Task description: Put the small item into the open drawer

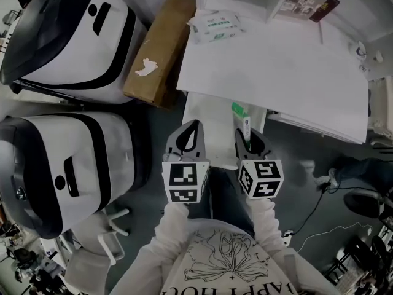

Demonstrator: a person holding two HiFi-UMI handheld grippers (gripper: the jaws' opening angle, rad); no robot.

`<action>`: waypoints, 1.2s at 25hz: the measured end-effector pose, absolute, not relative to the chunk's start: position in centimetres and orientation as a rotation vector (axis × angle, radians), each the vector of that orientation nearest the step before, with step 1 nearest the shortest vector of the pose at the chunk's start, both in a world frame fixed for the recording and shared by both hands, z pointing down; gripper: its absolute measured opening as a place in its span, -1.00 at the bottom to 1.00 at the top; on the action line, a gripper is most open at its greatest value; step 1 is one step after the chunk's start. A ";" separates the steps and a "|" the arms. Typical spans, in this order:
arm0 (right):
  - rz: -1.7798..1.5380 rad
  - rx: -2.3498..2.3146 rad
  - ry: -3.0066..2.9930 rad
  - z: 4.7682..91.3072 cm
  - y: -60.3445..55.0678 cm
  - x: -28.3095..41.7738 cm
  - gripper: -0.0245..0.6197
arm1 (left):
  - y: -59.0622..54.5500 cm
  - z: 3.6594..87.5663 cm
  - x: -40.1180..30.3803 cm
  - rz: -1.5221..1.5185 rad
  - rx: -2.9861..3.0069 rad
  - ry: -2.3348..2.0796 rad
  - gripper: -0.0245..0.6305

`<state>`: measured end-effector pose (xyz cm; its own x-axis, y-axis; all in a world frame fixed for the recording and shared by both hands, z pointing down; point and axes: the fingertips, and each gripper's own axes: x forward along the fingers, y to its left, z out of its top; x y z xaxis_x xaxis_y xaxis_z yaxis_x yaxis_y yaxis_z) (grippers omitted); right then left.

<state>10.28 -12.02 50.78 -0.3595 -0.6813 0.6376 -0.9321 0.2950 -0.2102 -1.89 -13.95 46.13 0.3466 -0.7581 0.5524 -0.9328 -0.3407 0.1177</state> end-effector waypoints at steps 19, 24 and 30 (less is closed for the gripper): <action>0.839 1.118 -1.958 65.3 -13.8 7.7 -0.64 | -15.9 54.0 -4.6 0.623 2.077 -1.415 -0.91; 0.840 1.051 -1.909 68.8 -14.4 7.1 -0.64 | -16.4 55.3 -5.7 0.624 2.047 -1.424 -0.91; 0.858 0.973 -1.839 73.8 -14.8 7.0 -0.64 | -16.8 56.2 -6.0 0.629 2.037 -1.419 -0.91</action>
